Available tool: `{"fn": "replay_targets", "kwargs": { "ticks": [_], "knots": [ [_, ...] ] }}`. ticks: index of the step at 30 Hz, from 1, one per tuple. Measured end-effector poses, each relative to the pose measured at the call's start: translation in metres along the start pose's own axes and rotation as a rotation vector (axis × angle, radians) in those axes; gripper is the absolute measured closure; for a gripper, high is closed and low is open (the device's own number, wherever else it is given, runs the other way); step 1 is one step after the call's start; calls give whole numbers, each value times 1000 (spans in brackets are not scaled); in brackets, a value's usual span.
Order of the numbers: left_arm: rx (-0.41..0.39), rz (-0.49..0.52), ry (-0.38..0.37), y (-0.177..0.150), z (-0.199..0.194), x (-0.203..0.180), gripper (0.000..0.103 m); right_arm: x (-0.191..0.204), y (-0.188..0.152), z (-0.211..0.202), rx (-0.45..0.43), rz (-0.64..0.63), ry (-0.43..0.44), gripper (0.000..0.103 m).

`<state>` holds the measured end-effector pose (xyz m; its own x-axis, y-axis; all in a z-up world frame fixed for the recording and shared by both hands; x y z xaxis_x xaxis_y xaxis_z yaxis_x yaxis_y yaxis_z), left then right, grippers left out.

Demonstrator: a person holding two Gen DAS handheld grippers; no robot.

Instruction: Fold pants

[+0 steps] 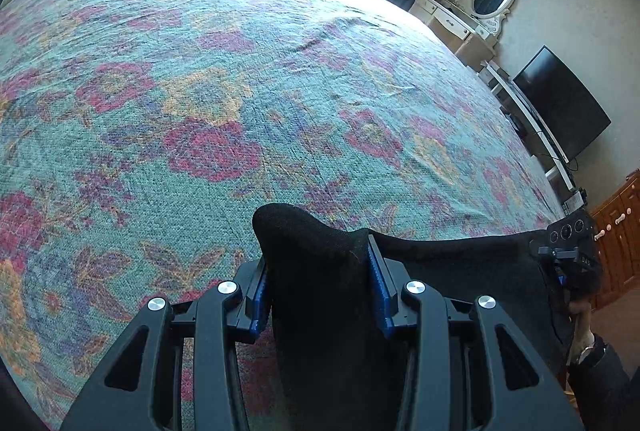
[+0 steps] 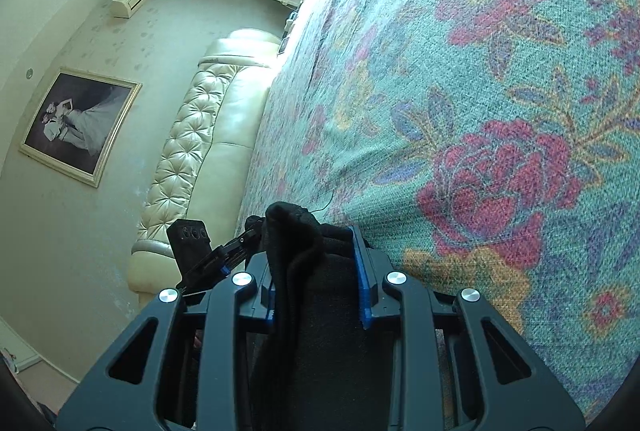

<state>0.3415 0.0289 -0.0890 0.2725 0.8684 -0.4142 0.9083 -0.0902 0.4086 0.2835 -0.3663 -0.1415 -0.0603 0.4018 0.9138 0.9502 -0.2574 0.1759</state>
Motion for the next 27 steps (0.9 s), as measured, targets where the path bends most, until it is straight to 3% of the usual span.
{"fn": "replay_targets", "kwargs": {
  "ticks": [7,14,22,27],
  "knots": [
    [-1,1,-14,-3,1,2,59,-12,1,-6,1,19,14,75],
    [-7,-23,-39,-13,-1,6,34,-20,-10,-24,-11,31,-2,71],
    [-14,-71,-130,-40,-26,26,32,-31,-27,-62,-75,98,32,67],
    [-15,-135,-185,-76,-51,34,27,-30,-58,-93,-102,125,19,53]
  ]
}}
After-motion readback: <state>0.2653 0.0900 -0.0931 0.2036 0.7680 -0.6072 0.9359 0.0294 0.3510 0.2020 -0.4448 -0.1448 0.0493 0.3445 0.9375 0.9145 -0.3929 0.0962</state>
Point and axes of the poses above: each gripper's, at about its wrist camera, not at the fingertips, and z roughly the way its jaws point, x to its left, y to its top, the point moved 3 cm from there along z, roughly the way its jaws point, and after that the axes turned 9 degrees about x, right-handed, at the moved point
